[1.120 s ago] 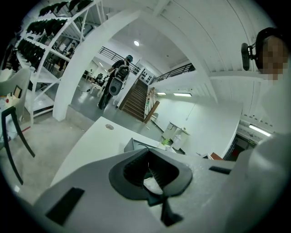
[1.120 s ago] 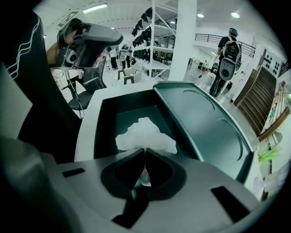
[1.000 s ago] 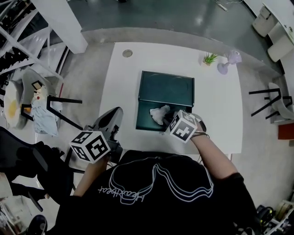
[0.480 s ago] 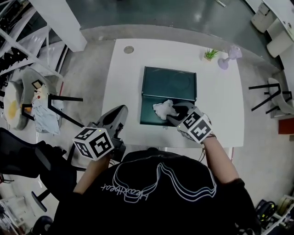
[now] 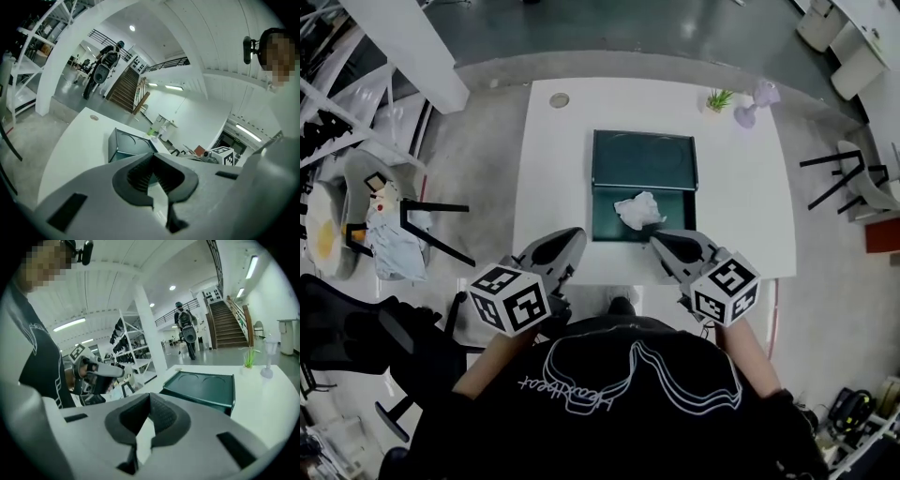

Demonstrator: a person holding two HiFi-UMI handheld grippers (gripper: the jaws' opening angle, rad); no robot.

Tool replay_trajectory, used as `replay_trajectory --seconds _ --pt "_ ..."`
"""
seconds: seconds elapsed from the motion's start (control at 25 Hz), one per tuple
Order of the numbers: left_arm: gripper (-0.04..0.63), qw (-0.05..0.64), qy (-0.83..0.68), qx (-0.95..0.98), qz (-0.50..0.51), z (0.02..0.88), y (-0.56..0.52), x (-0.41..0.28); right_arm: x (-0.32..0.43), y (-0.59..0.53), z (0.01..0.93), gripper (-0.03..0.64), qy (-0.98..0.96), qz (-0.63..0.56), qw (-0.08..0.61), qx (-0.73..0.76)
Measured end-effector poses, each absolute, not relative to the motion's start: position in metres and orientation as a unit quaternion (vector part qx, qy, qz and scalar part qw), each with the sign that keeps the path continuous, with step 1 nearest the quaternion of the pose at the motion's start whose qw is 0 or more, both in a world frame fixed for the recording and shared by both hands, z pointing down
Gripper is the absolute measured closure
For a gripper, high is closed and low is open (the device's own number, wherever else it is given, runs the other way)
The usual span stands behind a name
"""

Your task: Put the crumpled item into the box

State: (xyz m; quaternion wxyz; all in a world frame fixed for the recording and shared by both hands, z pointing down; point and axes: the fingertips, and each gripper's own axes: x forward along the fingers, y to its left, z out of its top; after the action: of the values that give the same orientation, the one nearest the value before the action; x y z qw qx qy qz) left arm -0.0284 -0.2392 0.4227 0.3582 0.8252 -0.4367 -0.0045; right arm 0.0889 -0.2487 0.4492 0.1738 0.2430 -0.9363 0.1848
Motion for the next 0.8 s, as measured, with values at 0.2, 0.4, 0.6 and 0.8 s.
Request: replay_trajectory --seconds 0.2,0.4,0.6,0.8 --pt "0.589 0.33 -0.41 0.85 0.003 0.412 -0.219 -0.019 0.086 -0.225 0.42 0.614 -0.939 0.232 0.076 0.242" --pt "0.591 0.313 -0.395 0.863 0.013 0.409 -0.202 -0.014 0.081 -0.204 0.4 0.614 -0.943 0.234 0.031 0.234" --pt "0.591 0.301 -0.38 0.875 0.012 0.398 -0.193 -0.008 0.079 -0.192 0.389 0.614 -0.947 0.22 0.021 0.235" --pt "0.589 0.285 -0.373 0.883 0.012 0.389 -0.189 -0.003 0.082 -0.188 0.383 0.614 -0.947 0.211 0.02 0.24"
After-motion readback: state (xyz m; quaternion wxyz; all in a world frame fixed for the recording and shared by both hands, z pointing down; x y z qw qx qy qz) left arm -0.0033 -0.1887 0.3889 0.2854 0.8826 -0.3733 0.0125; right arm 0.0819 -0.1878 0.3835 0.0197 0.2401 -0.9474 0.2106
